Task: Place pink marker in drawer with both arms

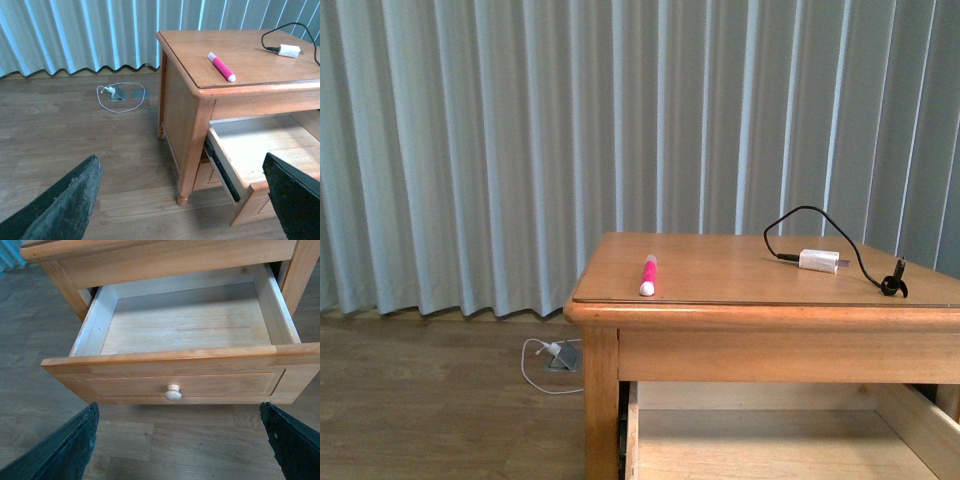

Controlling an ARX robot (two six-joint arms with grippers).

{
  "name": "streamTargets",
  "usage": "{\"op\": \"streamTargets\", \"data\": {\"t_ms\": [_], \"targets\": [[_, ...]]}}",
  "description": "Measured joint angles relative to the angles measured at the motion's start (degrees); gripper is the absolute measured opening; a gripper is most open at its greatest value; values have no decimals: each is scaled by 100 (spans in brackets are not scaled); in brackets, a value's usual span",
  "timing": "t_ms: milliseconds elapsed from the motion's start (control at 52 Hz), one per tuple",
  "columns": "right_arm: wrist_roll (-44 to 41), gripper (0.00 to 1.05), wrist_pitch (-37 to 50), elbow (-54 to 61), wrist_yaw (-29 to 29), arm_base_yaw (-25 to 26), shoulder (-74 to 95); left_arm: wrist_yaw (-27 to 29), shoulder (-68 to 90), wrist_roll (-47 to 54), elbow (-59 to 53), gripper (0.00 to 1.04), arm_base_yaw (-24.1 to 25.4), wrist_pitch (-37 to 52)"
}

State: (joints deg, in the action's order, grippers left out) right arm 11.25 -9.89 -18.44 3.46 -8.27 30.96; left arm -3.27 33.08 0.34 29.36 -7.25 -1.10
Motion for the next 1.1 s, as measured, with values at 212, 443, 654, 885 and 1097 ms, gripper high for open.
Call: {"op": "streamTargets", "data": {"t_ms": [212, 443, 654, 885, 1097], "targets": [[0, 96, 0, 0, -2, 0, 0, -199, 2437, 157, 1290, 99, -153, 621], [2, 96, 0, 0, -2, 0, 0, 129, 4509, 146, 2741, 99, -599, 822], [2, 96, 0, 0, -2, 0, 0, 295, 5869, 168, 3930, 99, -1064, 861], [2, 96, 0, 0, -2, 0, 0, 614, 7204, 214, 5014, 99, -1429, 815], [2, 96, 0, 0, 0, 0, 0, 765, 8083, 184, 5932, 99, -1576, 619]]}}
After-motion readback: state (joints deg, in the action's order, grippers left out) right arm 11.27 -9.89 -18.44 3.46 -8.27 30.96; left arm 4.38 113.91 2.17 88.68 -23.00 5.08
